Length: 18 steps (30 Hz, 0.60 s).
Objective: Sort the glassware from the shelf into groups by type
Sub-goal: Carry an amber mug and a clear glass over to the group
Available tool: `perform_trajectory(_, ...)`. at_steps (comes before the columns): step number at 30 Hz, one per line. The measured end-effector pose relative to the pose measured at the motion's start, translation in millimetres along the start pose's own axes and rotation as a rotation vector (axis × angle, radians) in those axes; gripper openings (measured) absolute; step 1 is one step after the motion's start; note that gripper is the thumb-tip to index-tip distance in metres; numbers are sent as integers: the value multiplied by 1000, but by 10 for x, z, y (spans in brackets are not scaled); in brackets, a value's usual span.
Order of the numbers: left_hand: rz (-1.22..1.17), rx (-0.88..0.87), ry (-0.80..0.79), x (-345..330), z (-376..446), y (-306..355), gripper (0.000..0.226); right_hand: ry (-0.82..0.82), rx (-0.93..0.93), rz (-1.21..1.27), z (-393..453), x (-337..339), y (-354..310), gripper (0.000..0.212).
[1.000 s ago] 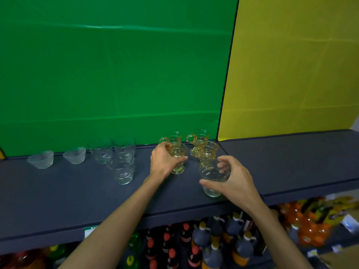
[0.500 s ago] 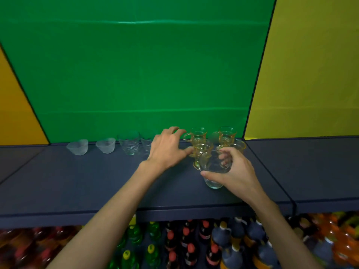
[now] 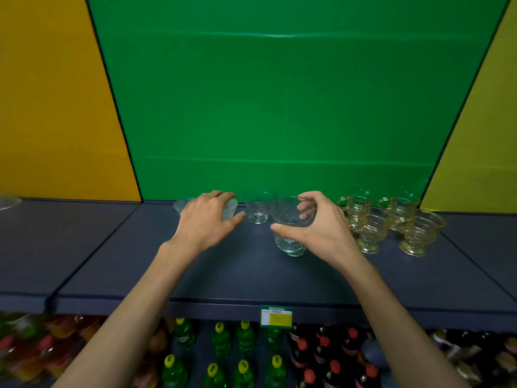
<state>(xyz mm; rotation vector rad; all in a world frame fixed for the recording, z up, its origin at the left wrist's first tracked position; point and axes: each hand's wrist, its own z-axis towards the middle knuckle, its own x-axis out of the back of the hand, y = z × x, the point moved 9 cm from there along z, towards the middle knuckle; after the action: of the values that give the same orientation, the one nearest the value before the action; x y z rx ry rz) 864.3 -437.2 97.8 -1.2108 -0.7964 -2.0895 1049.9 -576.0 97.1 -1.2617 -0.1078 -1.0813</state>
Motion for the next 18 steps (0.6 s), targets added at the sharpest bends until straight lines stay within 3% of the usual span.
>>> perform_trajectory(9,-45,-30,-58,-49,-62,-785,57,44,-134,-140,220,-895,-399,89)
perform_trajectory(18,-91,-97,-120,-222,-166,-927,57,30,-279,-224,246,-1299,-212,93)
